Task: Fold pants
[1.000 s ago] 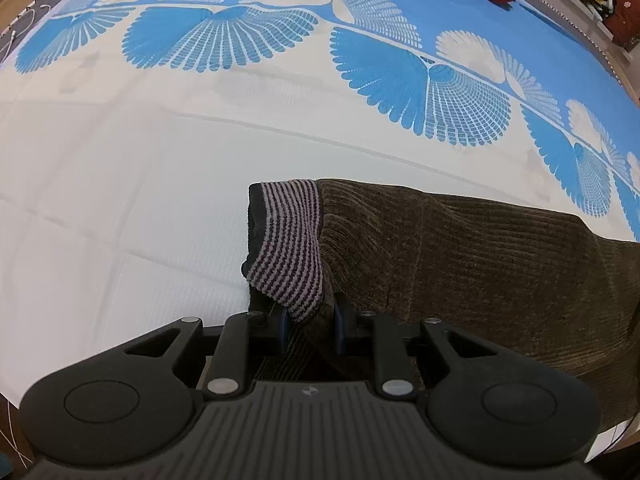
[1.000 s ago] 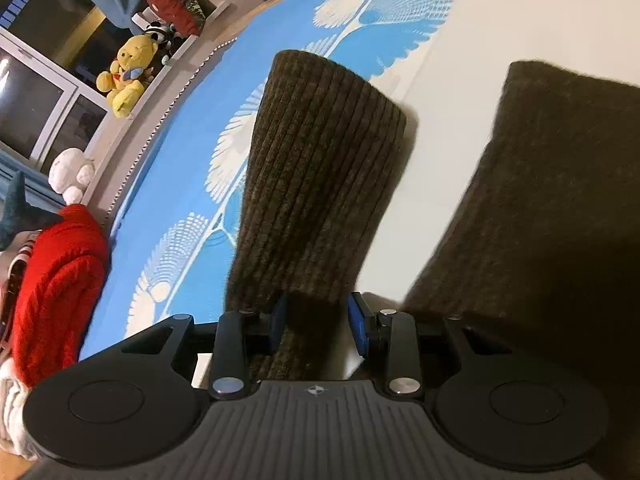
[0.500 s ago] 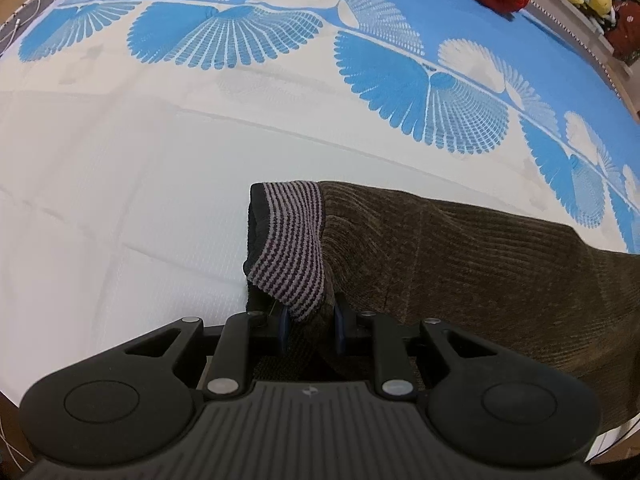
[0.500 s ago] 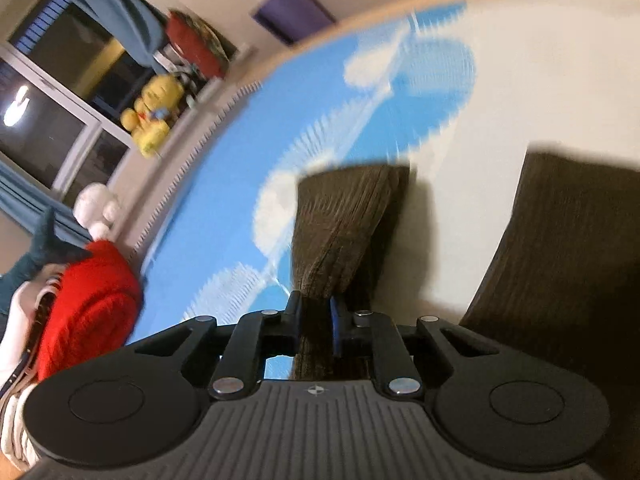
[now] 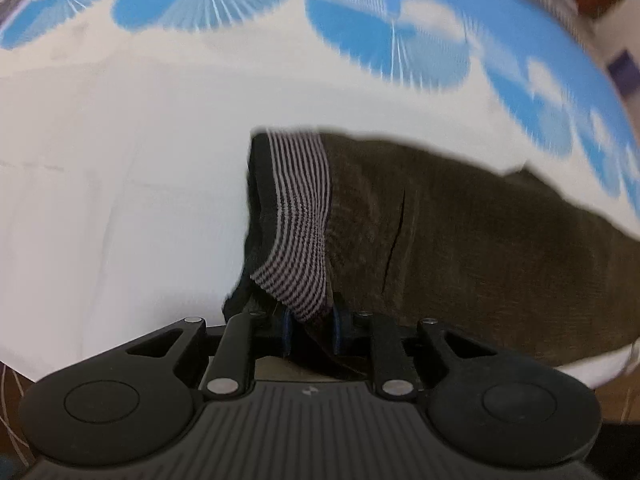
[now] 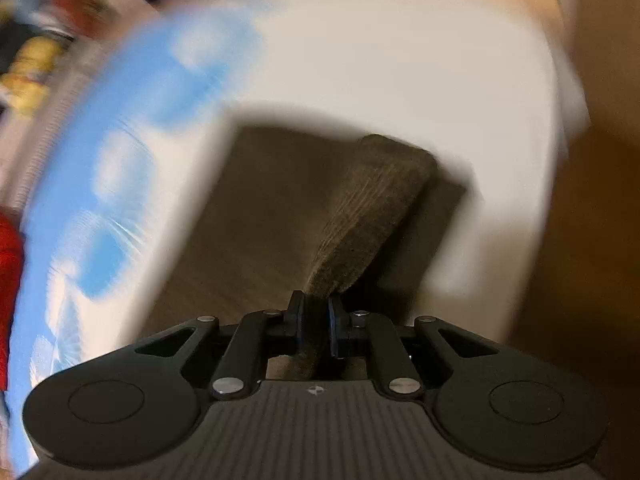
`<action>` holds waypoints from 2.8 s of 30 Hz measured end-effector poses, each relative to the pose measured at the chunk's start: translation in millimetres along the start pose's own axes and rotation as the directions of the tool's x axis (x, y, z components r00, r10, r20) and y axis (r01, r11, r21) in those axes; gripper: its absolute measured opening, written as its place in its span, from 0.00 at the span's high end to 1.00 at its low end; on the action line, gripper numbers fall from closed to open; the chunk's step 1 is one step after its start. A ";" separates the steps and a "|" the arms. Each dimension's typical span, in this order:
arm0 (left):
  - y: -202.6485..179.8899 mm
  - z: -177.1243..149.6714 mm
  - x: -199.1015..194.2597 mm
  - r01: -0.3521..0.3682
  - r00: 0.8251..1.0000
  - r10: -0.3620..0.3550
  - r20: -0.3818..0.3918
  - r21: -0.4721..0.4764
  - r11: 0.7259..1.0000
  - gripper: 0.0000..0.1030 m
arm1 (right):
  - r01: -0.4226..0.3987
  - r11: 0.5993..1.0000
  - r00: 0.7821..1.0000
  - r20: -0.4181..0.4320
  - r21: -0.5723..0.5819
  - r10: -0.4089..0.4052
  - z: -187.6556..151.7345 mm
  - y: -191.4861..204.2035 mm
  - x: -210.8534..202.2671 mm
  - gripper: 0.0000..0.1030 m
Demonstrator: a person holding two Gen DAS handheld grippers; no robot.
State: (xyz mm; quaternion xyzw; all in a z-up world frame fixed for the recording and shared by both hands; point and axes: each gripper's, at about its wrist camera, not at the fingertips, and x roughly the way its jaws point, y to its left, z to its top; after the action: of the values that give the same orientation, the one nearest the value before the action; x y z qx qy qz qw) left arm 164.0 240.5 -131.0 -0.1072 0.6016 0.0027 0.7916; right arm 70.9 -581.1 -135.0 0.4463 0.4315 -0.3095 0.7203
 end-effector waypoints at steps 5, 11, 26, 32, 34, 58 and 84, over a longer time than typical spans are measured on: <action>17.1 5.3 7.0 0.047 0.999 -0.049 -0.014 -0.102 0.994 0.60 | 0.004 0.994 0.998 0.060 0.105 -0.010 34.1 -35.1 8.5 0.79; 28.0 13.8 11.6 0.067 0.997 -0.071 -0.009 -0.207 0.976 0.51 | -0.016 0.988 0.994 0.108 0.152 0.000 51.9 -50.8 23.1 0.74; 21.1 15.1 -17.9 0.071 0.991 -0.051 0.123 -0.156 0.985 0.77 | -0.032 0.989 0.935 0.345 -0.142 0.080 54.8 -5.1 -15.9 0.95; 24.3 1.7 -20.9 0.071 0.995 -0.063 0.073 -0.111 0.991 0.77 | 0.112 0.987 0.900 0.433 -0.119 -0.050 55.1 -5.2 -27.4 0.94; 24.7 -3.3 -5.0 -0.009 1.000 0.008 -0.022 -0.052 0.999 0.72 | 0.190 0.977 0.962 0.215 -0.099 -0.166 56.3 -19.0 11.8 0.94; 17.5 -1.8 11.4 -0.147 0.989 0.144 0.033 0.131 0.980 0.70 | 0.069 0.626 0.882 0.340 -0.777 0.325 -64.9 195.0 12.2 0.72; 21.9 -0.6 15.1 -0.122 0.992 0.119 0.027 0.145 0.982 0.63 | -0.575 0.206 0.811 -0.584 -0.792 0.020 -329.0 369.5 131.0 0.52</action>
State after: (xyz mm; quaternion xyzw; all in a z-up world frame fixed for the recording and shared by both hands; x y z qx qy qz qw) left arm 164.7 259.9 -149.2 -0.0122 0.5983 0.0074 0.8011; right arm 321.4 -138.2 -189.1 0.0590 0.5825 0.2766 0.7620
